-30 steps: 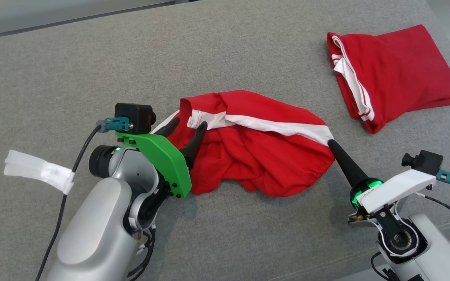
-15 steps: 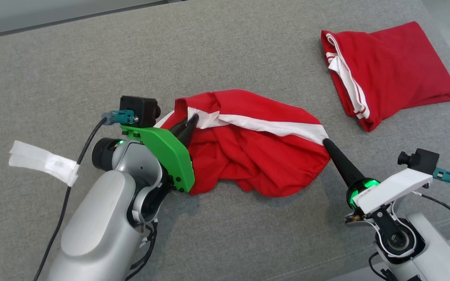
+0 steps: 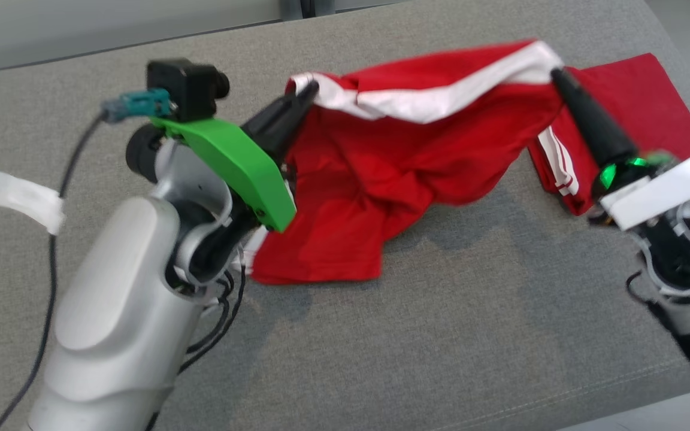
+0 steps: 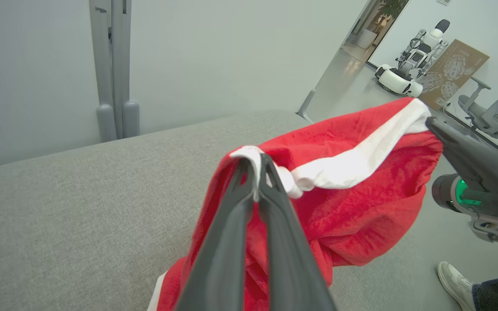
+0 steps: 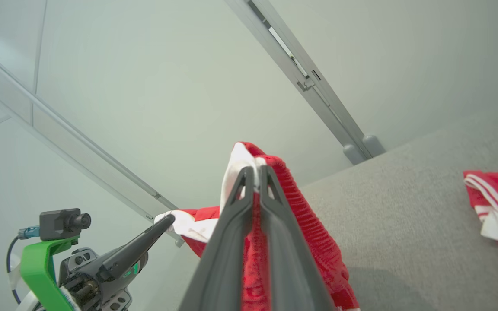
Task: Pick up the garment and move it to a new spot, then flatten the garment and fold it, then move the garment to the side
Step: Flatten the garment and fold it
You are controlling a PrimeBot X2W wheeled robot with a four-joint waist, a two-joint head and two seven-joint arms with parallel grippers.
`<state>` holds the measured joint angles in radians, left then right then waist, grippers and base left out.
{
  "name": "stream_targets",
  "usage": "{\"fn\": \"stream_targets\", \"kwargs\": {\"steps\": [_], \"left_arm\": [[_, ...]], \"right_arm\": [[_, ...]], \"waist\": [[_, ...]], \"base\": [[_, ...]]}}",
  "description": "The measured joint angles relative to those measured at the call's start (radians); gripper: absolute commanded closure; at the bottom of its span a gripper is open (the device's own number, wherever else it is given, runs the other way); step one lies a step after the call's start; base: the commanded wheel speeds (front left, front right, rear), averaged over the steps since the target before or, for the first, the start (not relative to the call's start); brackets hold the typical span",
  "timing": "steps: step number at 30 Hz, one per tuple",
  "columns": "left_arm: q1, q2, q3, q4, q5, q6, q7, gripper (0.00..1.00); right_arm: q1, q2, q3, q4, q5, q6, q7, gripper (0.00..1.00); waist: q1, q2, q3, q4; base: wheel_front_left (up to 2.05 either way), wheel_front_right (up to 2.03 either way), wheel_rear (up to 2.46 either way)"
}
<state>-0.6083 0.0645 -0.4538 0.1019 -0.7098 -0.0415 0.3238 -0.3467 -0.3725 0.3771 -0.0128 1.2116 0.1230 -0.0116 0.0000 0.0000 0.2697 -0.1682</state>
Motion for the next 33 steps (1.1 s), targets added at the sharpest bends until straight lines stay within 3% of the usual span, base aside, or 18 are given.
{"fn": "stream_targets", "kwargs": {"steps": [6,10,16,20,26,33], "left_arm": [[-0.110,0.020,0.085,-0.159,-0.058,-0.011,0.037,1.00],[-0.104,0.038,0.137,-0.290,-0.126,0.007,0.076,1.00],[0.051,0.041,0.121,-0.517,-0.238,0.069,0.188,1.00],[0.102,0.058,0.131,-0.639,-0.238,0.128,0.222,1.00],[0.129,0.078,0.188,-0.745,-0.237,0.141,0.240,1.00],[0.265,0.086,0.221,-0.758,-0.237,0.161,0.279,1.00]], "right_arm": [[-0.147,-0.113,-0.079,-0.205,-0.051,0.000,0.005,1.00],[-0.139,-0.132,-0.089,-0.361,-0.037,0.000,0.010,1.00],[0.033,-0.166,-0.144,-0.536,0.026,-0.003,0.009,1.00],[0.149,-0.174,-0.185,-0.617,0.081,-0.046,0.008,1.00],[0.251,-0.200,-0.188,-0.629,0.115,-0.095,0.032,1.00],[0.346,-0.206,-0.043,-0.539,0.098,-0.131,0.101,1.00]], "waist": [[0.0000,0.0000,-0.039,0.017],[0.0000,0.0000,-0.059,0.029],[0.0000,0.0000,-0.063,0.033],[0.0000,0.0000,-0.047,0.034],[0.0000,0.0000,-0.012,0.044],[0.0000,0.0000,0.039,0.055]], "base": [[0.00,0.00,0.00],[0.00,0.00,0.00],[0.00,0.00,0.00],[0.00,0.00,0.00],[0.00,0.00,0.00],[0.00,0.00,0.00]]}}
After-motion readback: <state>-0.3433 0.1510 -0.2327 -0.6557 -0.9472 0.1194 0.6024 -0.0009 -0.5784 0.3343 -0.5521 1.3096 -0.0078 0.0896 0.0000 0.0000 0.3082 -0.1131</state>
